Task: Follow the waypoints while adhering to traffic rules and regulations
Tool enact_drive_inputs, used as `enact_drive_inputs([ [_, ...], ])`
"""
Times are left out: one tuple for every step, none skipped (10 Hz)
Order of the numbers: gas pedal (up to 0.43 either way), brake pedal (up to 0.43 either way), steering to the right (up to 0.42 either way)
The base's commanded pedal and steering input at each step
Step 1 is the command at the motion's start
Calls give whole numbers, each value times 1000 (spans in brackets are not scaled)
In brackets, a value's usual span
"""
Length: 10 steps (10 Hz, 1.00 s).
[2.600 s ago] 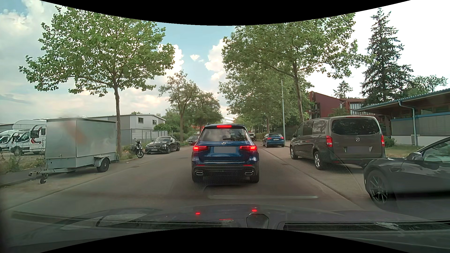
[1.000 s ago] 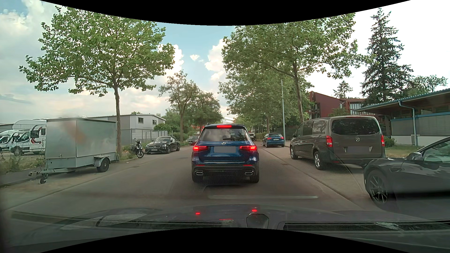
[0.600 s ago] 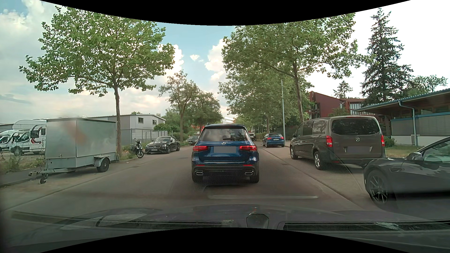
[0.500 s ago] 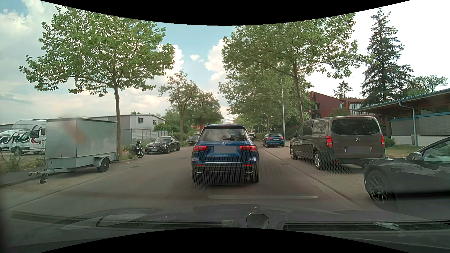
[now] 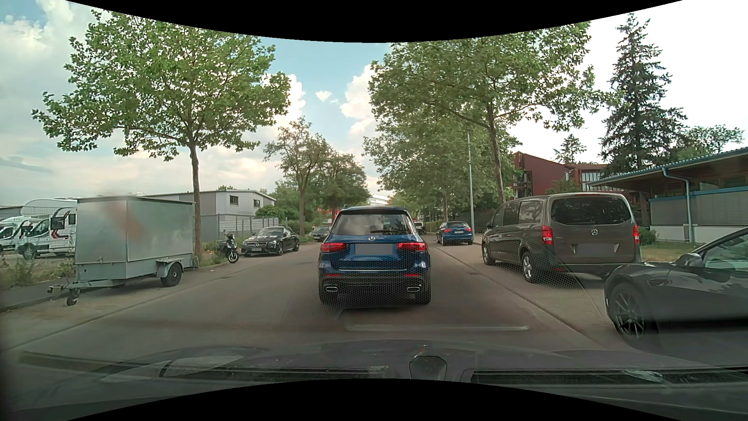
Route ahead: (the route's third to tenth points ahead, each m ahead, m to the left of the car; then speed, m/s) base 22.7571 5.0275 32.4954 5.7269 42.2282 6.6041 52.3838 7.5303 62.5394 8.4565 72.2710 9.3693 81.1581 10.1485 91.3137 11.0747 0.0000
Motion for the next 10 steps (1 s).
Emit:
enact_drive_inputs([
  [0,189,9],
  [0,189,9],
  [0,189,9],
  [0,195,9],
  [0,189,9],
  [0,189,9],
  [0,189,9],
  [0,189,9],
  [0,189,9],
  [0,189,9],
])
